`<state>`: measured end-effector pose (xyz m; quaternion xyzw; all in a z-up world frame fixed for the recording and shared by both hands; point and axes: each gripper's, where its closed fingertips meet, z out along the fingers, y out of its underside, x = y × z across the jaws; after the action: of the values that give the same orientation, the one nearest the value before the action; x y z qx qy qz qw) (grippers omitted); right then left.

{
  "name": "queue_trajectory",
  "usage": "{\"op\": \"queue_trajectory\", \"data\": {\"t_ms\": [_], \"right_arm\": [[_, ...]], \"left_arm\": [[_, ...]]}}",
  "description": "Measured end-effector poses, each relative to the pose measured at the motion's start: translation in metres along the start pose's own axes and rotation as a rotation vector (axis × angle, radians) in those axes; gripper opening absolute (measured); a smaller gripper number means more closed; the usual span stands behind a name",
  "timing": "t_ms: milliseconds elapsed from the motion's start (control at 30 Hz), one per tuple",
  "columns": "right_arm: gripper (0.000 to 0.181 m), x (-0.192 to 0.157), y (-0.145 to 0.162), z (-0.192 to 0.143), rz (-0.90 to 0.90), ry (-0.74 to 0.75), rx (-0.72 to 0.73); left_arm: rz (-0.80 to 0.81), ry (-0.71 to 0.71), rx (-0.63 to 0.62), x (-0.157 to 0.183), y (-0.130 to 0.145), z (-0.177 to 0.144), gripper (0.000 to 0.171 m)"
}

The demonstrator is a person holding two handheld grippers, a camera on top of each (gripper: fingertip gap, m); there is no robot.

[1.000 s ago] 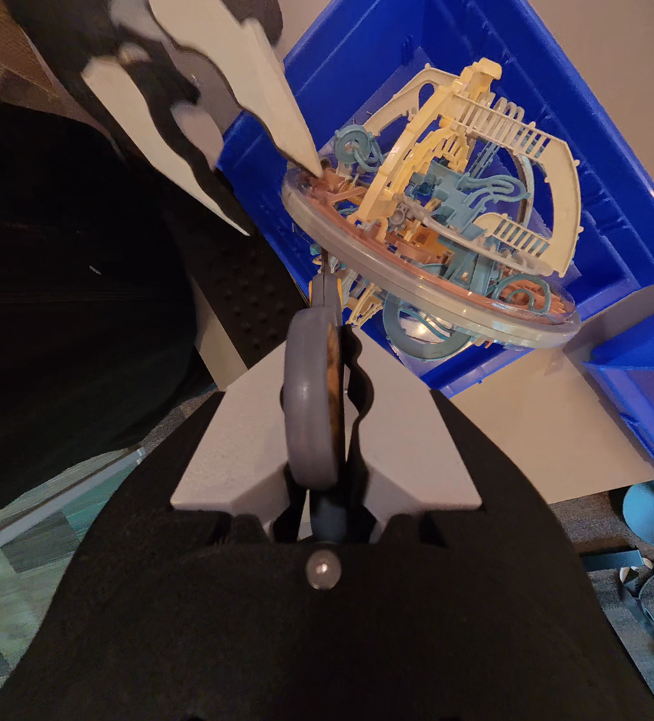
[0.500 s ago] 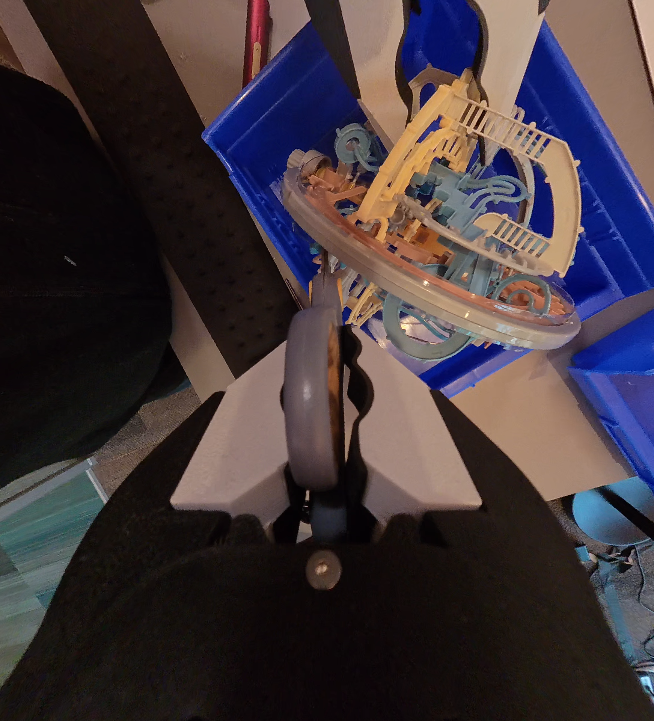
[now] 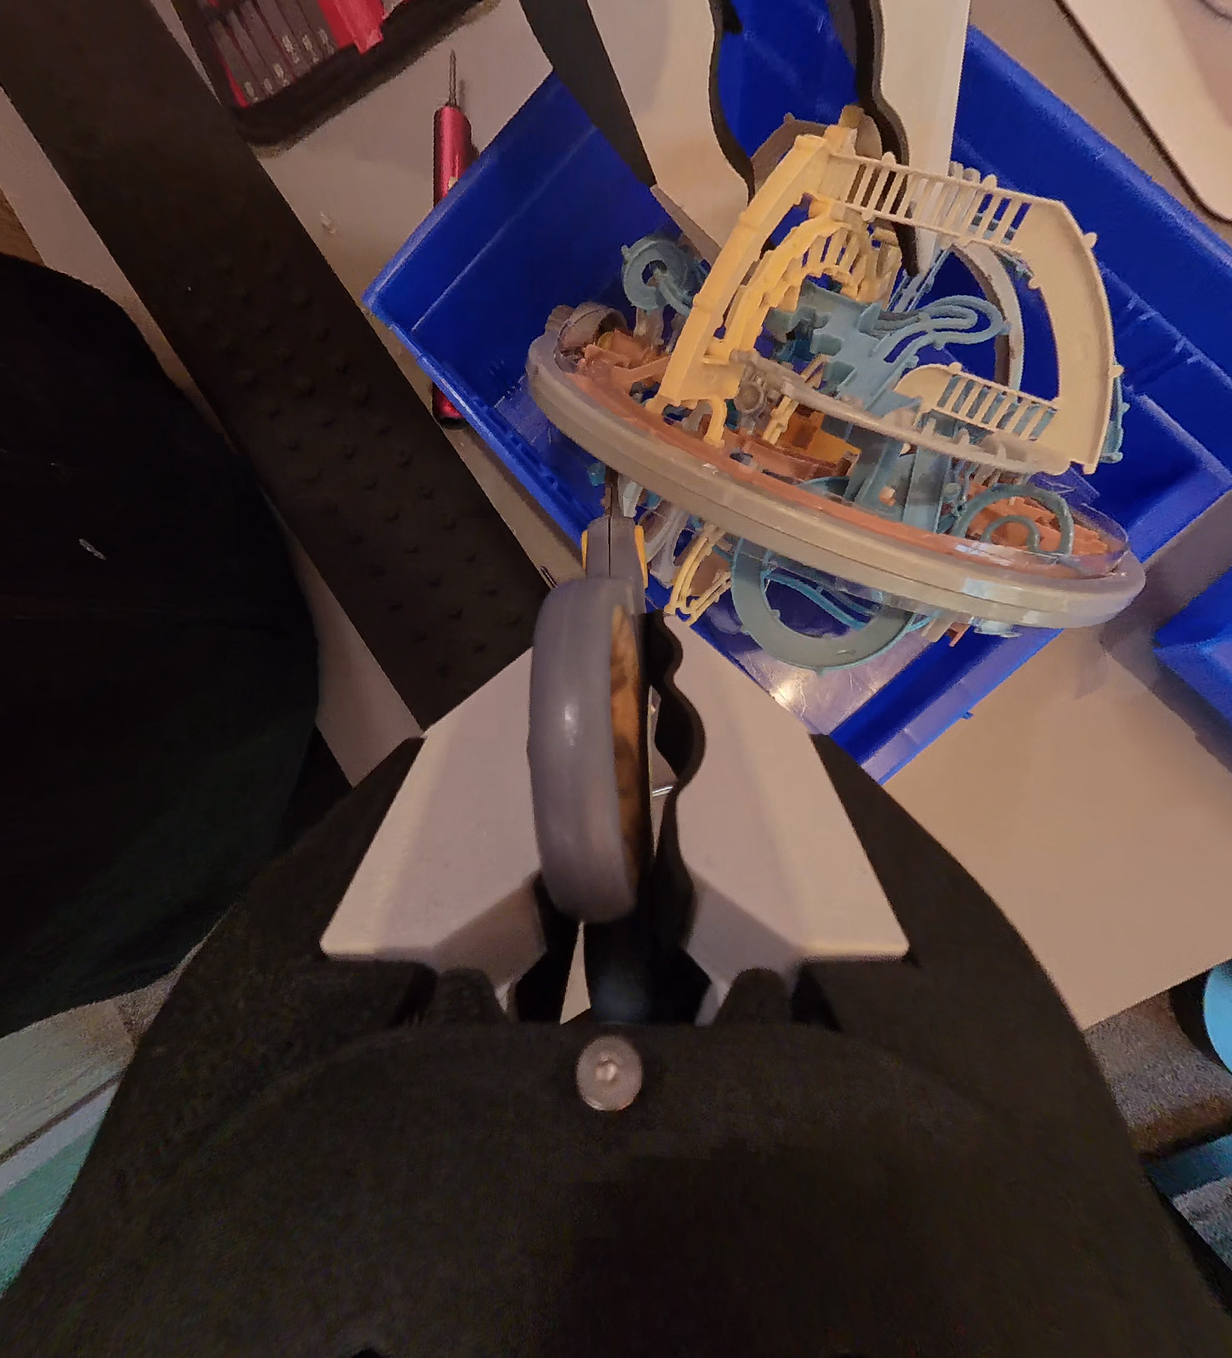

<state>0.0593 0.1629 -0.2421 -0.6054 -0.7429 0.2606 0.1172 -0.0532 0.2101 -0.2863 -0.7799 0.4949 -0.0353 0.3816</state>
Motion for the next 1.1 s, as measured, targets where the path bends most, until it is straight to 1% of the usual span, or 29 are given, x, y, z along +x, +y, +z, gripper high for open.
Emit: {"op": "queue_trajectory", "data": {"t_ms": [133, 500, 833, 933, 967, 1100], "right_arm": [[0.014, 0.000, 0.005, 0.003, 0.050, -0.016, 0.072], [0.014, -0.002, 0.020, 0.013, 0.105, -0.007, 0.238], [0.014, -0.001, 0.029, 0.022, 0.119, 0.037, 0.362], [0.014, 0.001, 0.029, 0.028, 0.189, -0.016, 0.451], [0.014, -0.001, 0.029, 0.030, 0.179, -0.013, 0.450], [0.014, -0.003, 0.026, 0.036, 0.188, -0.022, 0.472]], "left_arm": [[-0.029, -0.012, 0.019, -0.003, -0.001, 0.001, 0.035], [-0.048, -0.055, 0.060, -0.006, -0.004, 0.004, 0.038], [-0.071, -0.076, 0.074, -0.010, -0.006, 0.006, 0.039], [-0.132, -0.069, 0.075, -0.016, 0.004, 0.000, 0.039], [-0.124, -0.065, 0.058, -0.013, 0.007, -0.003, 0.039], [-0.199, -0.074, 0.082, -0.013, 0.013, -0.008, 0.038]]}}
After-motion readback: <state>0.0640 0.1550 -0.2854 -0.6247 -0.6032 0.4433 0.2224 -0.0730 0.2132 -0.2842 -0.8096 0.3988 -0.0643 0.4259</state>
